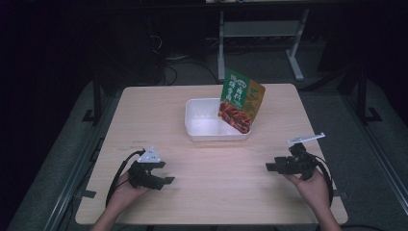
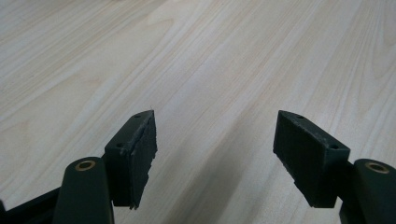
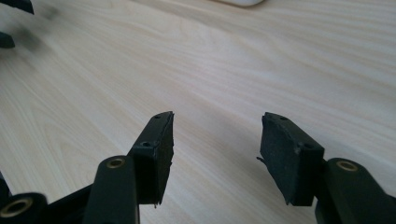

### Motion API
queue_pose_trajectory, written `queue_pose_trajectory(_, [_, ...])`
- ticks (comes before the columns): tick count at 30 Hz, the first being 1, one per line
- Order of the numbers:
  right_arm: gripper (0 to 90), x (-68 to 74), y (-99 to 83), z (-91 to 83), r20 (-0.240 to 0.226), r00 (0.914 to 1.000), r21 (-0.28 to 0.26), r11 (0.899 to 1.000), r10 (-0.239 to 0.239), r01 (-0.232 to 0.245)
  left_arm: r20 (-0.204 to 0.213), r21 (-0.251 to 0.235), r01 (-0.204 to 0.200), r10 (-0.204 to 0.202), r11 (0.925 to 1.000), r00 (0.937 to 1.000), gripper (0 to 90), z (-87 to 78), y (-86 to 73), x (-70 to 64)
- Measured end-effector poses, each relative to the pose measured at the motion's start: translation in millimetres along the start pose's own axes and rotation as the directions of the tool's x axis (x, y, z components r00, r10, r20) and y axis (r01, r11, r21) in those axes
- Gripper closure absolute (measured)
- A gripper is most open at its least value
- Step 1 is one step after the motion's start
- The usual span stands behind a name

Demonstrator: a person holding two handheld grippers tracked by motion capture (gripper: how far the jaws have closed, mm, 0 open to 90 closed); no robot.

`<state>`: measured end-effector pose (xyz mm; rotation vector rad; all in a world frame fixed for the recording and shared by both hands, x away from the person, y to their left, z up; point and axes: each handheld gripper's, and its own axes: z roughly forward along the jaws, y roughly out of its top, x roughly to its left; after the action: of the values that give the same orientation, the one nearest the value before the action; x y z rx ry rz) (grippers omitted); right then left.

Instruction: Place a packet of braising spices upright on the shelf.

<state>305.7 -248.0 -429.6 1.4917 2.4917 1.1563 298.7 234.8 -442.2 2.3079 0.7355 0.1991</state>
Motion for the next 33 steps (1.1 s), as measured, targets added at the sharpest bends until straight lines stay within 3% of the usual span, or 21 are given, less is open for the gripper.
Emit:
queue_pose_trajectory(21, [42.1, 19.5, -23.1, 19.3, -0.029, 0.9988, 0.017, 0.999, -0.04, 0.041, 0.01, 0.003, -0.005, 0.005, 1.0, 0.9999, 30.1, 1.1, 0.7, -1.9])
queue_pose_trajectory(33, [40.9, 35.1, -35.9, 13.3, -0.04, 0.996, -0.025, 0.997, -0.079, 0.078, 0.024, 0.006, -0.023, 0.023, 0.9997, 0.9994, 30.0, 2.3, 2.3, -4.3])
